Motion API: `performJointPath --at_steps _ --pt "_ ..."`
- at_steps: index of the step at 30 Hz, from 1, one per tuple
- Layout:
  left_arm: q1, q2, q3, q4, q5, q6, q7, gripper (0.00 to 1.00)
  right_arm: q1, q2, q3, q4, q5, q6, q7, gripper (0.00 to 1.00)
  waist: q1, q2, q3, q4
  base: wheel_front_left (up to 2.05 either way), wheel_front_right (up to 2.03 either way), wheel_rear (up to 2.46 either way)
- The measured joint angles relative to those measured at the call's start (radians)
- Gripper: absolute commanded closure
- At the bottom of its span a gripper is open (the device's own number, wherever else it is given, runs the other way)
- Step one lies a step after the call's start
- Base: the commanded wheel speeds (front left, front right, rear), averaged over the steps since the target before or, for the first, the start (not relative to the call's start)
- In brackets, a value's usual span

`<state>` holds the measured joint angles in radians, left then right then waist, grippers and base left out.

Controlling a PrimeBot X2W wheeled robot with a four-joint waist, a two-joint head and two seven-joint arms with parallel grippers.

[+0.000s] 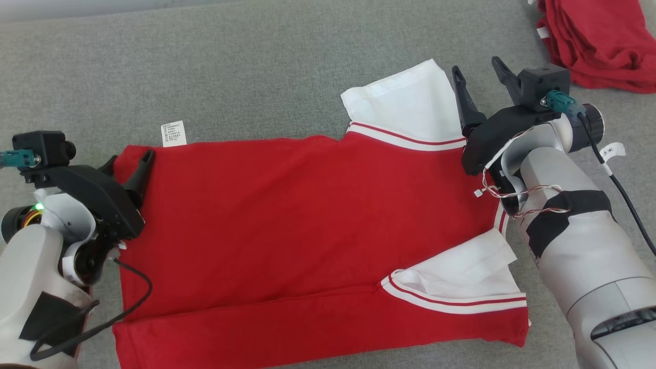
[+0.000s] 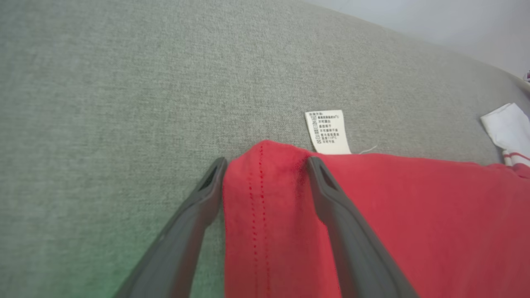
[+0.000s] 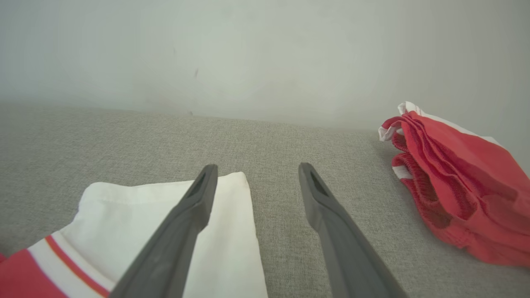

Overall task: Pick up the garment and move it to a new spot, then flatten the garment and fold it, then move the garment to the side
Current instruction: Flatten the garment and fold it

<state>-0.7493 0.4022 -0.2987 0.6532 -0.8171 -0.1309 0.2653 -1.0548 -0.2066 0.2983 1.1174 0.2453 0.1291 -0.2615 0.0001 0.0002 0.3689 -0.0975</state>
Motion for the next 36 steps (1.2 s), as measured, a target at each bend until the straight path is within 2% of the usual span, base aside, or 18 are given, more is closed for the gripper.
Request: performJointPath --at_steps 3,4,5,6,12,19,23,24,25,26,32,36 --pt "-0.015 -0.006 -0.012 0.023 -0.011 0.000 0.019 0.00 -0.020 0.001 0.014 0.034 0.000 0.000 0.000 0.00 -0.0001 0.0000 0.008 0.000 0.00 0.00 0.00" --pt "-0.020 -0.008 -0.011 0.031 -0.016 0.000 0.020 0.25 -0.027 0.001 0.019 0.044 0.000 0.000 0.000 0.00 -0.0001 -0.0001 0.011 0.001 0.00 0.00 0.00" --pt "-0.025 -0.009 -0.013 0.037 -0.017 0.000 0.021 0.65 -0.033 0.001 0.025 0.055 0.000 0.000 0.000 0.00 -0.0001 -0.0001 0.013 0.003 0.00 0.00 0.00" --pt "-0.028 -0.009 -0.014 0.043 -0.017 0.000 0.021 1.00 -0.041 0.002 0.030 0.065 0.000 0.000 0.000 0.00 -0.0001 -0.0001 0.015 0.005 0.00 0.00 0.00" --pt "-0.037 -0.032 -0.018 0.028 -0.016 0.005 -0.016 1.00 -0.094 -0.013 0.047 0.125 0.000 0.000 0.057 0.00 -0.0001 -0.0001 0.030 0.032 0.00 0.00 0.00" --pt "-0.049 -0.069 -0.041 -0.068 0.009 0.007 -0.075 1.00 -0.155 -0.052 0.067 0.150 -0.007 0.000 0.132 0.00 -0.0001 -0.0001 0.065 0.080 0.00 0.00 0.00" --pt "-0.043 -0.080 -0.056 -0.129 0.017 0.007 -0.096 1.00 -0.166 -0.075 0.059 0.162 0.002 0.000 0.216 0.00 0.0000 -0.0001 0.097 0.110 0.00 0.00 0.00" --pt "-0.043 -0.080 -0.056 -0.129 0.017 0.007 -0.096 1.00 -0.166 -0.075 0.059 0.162 0.002 0.000 0.216 0.16 0.0000 -0.0001 0.097 0.110 0.00 0.00 0.00" --pt "-0.039 -0.080 -0.058 -0.138 0.020 0.008 -0.098 1.00 -0.168 -0.077 0.059 0.162 0.004 0.000 0.227 0.66 0.0000 -0.0001 0.102 0.115 0.00 0.00 0.00" --pt "-0.035 -0.080 -0.058 -0.146 0.021 0.008 -0.101 1.00 -0.173 -0.078 0.061 0.162 0.007 0.000 0.231 1.00 -0.0001 -0.0001 0.106 0.120 0.00 0.00 0.00" --pt "-0.021 -0.076 -0.055 -0.173 0.024 0.019 -0.118 1.00 -0.190 -0.074 0.079 0.160 0.009 0.001 0.215 1.00 0.0000 -0.0001 0.115 0.127 0.00 0.00 0.00" --pt "-0.005 -0.070 -0.047 -0.174 0.024 0.027 -0.134 1.00 -0.205 -0.084 0.081 0.154 0.019 0.001 0.156 1.00 0.0000 -0.0001 0.097 0.118 0.00 0.00 0.00"
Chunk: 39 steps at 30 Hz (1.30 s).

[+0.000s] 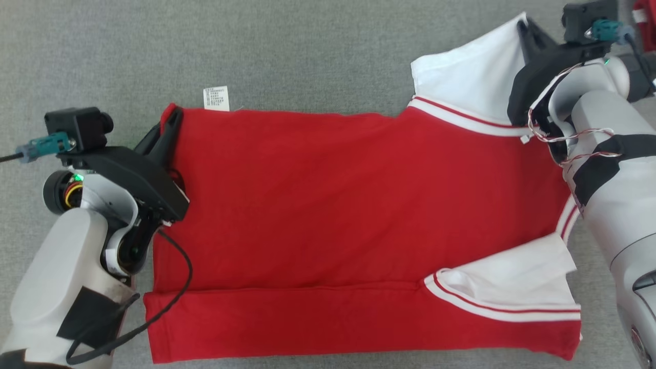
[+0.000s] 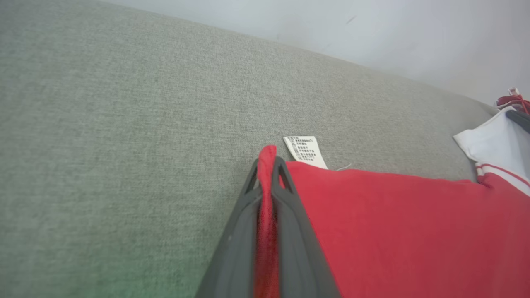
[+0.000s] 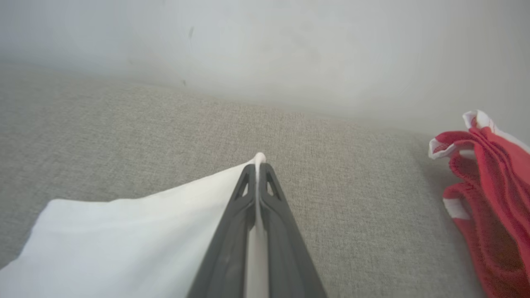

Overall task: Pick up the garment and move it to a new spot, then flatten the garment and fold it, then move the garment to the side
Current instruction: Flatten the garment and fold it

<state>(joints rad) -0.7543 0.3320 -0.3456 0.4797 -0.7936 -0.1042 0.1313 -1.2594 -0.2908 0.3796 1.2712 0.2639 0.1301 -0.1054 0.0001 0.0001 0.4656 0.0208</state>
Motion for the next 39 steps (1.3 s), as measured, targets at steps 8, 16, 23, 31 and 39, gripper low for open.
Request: performJointPath --at_steps 8,16,23,31,39 --pt "0.074 0.028 0.022 0.004 -0.012 0.016 -0.030 1.00 0.045 0.011 0.021 -0.058 0.069 0.000 -0.115 1.00 -0.0001 0.0000 -0.058 -0.034 0.00 0.00 0.00" --pt "0.145 0.046 0.037 -0.020 -0.020 0.033 -0.051 1.00 0.193 -0.012 0.105 -0.218 0.168 0.000 -0.151 1.00 -0.0002 -0.0001 -0.123 -0.083 0.00 0.00 0.00" --pt "0.197 0.057 0.042 -0.042 -0.024 0.043 -0.068 1.00 0.390 -0.073 0.142 -0.471 0.276 0.000 -0.156 1.00 -0.0002 -0.0001 -0.167 -0.116 0.00 0.00 0.00" --pt "0.239 0.065 0.044 -0.064 -0.024 0.051 -0.096 1.00 0.678 -0.126 0.049 -0.729 0.319 0.000 -0.156 1.00 -0.0003 -0.0001 -0.195 -0.131 0.00 0.00 0.00" --pt "0.315 0.072 0.031 -0.109 0.001 0.060 -0.151 1.00 0.892 -0.107 -0.044 -0.895 0.327 0.000 -0.155 1.00 -0.0003 -0.0001 -0.218 -0.134 0.00 0.00 0.00"
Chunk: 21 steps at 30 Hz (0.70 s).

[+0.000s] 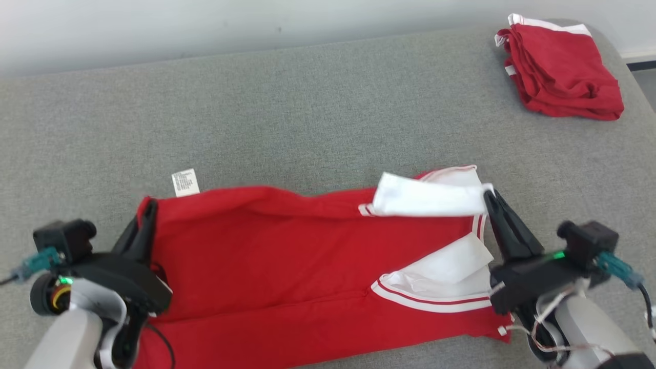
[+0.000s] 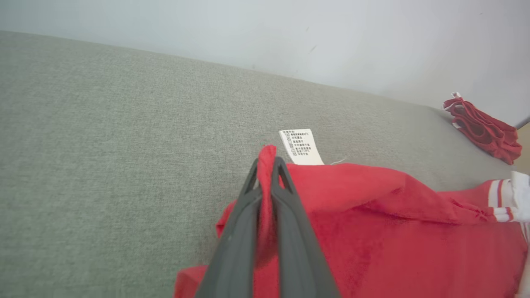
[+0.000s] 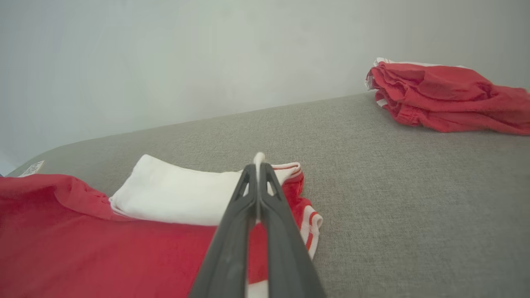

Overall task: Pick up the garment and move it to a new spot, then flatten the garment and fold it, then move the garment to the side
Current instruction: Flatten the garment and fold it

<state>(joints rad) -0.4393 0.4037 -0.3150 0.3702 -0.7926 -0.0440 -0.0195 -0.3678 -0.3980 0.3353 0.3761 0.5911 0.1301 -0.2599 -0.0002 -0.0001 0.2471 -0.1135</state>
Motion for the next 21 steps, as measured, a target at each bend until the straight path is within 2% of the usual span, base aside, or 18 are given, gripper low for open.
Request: performJointPath --at_steps 5,13,21 --pt "0.091 0.001 -0.017 -0.063 0.030 0.020 -0.057 1.00 0.114 0.012 -0.088 -0.078 -0.002 0.000 0.020 1.00 0.0001 0.0000 -0.017 0.005 0.00 0.00 0.00" --pt "0.196 -0.017 -0.040 -0.116 0.040 0.039 -0.086 1.00 0.279 0.048 -0.212 -0.177 -0.022 0.000 0.071 1.00 0.0001 -0.0001 -0.038 0.040 0.00 0.00 0.00" --pt "0.247 -0.035 -0.048 -0.118 0.033 0.044 -0.113 1.00 0.349 0.092 -0.251 -0.219 -0.054 0.000 0.121 1.00 0.0001 -0.0001 -0.058 0.053 0.00 0.00 0.00"
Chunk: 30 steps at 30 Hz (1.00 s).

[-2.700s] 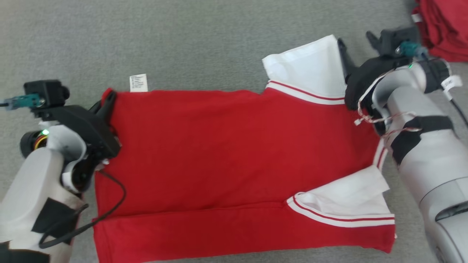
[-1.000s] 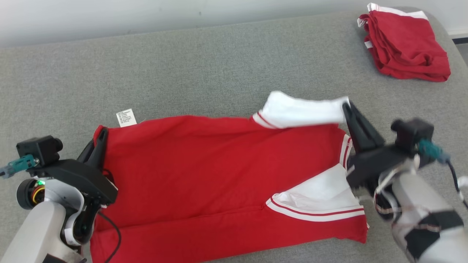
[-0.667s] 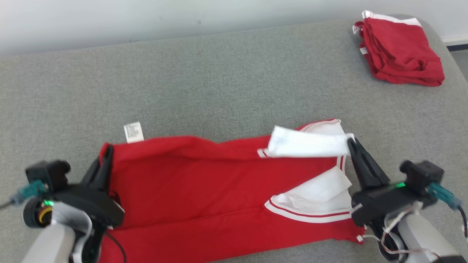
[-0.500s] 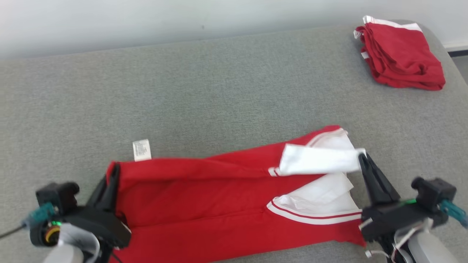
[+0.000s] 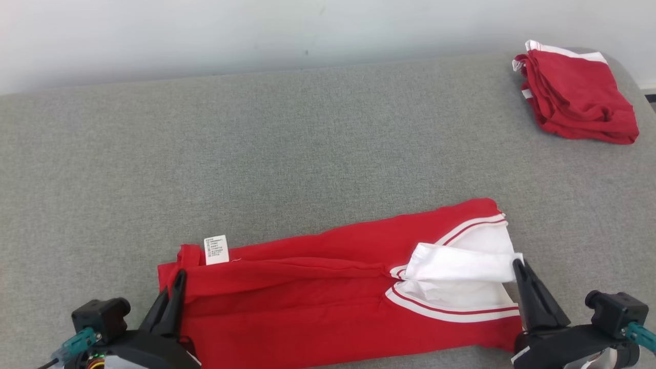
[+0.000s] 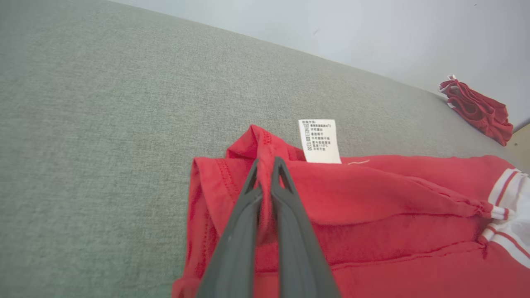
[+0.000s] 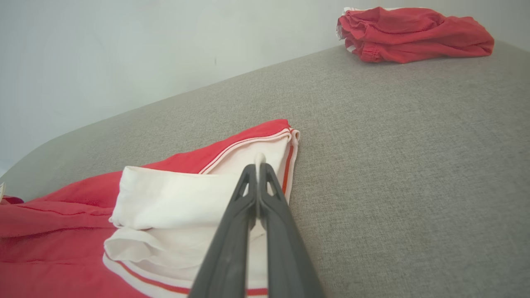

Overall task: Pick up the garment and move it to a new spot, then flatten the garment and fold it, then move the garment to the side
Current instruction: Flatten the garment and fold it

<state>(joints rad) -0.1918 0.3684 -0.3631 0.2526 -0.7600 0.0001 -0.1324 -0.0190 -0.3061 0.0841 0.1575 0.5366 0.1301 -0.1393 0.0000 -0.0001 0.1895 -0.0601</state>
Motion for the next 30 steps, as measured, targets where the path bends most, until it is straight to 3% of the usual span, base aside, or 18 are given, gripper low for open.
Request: performJointPath --at_steps 3,4,5,9,17,21,30 --pt "0.008 -0.004 0.005 0.016 -0.001 0.007 -0.020 1.00 0.015 0.007 -0.002 0.005 -0.004 0.000 0.021 1.00 0.0000 0.0001 -0.009 0.003 0.00 0.00 0.00" --pt "0.011 -0.004 0.005 0.020 0.002 0.009 -0.030 0.55 0.020 0.009 -0.006 0.005 -0.012 0.000 0.018 0.64 0.0000 0.0001 -0.012 0.004 0.00 0.00 0.00" --pt "0.012 -0.005 0.005 0.023 0.003 0.009 -0.040 0.00 0.024 0.011 -0.010 0.005 -0.013 0.000 0.016 0.00 0.0000 0.0000 -0.015 0.005 0.00 0.00 0.00" --pt "0.024 -0.019 0.015 0.026 0.013 0.014 -0.084 0.00 0.029 0.013 -0.026 -0.002 -0.013 0.000 0.013 0.00 0.0000 0.0001 -0.028 0.008 0.00 0.00 0.00" --pt "0.057 -0.032 0.065 -0.003 0.103 0.077 -0.126 0.00 0.030 -0.006 -0.046 -0.011 -0.022 0.000 0.024 0.00 0.0000 0.0000 -0.053 0.015 0.00 0.00 0.00" --pt "0.092 -0.052 0.151 -0.072 0.206 0.122 -0.129 0.00 -0.017 -0.018 -0.054 0.049 -0.060 0.000 0.081 0.00 0.0000 0.0001 -0.059 0.026 0.00 0.00 0.00" --pt "0.152 -0.102 0.202 -0.119 0.378 0.132 -0.130 0.00 -0.138 -0.017 -0.029 0.257 -0.094 0.000 0.149 0.00 0.0000 0.0002 -0.053 0.065 0.00 0.00 0.00"
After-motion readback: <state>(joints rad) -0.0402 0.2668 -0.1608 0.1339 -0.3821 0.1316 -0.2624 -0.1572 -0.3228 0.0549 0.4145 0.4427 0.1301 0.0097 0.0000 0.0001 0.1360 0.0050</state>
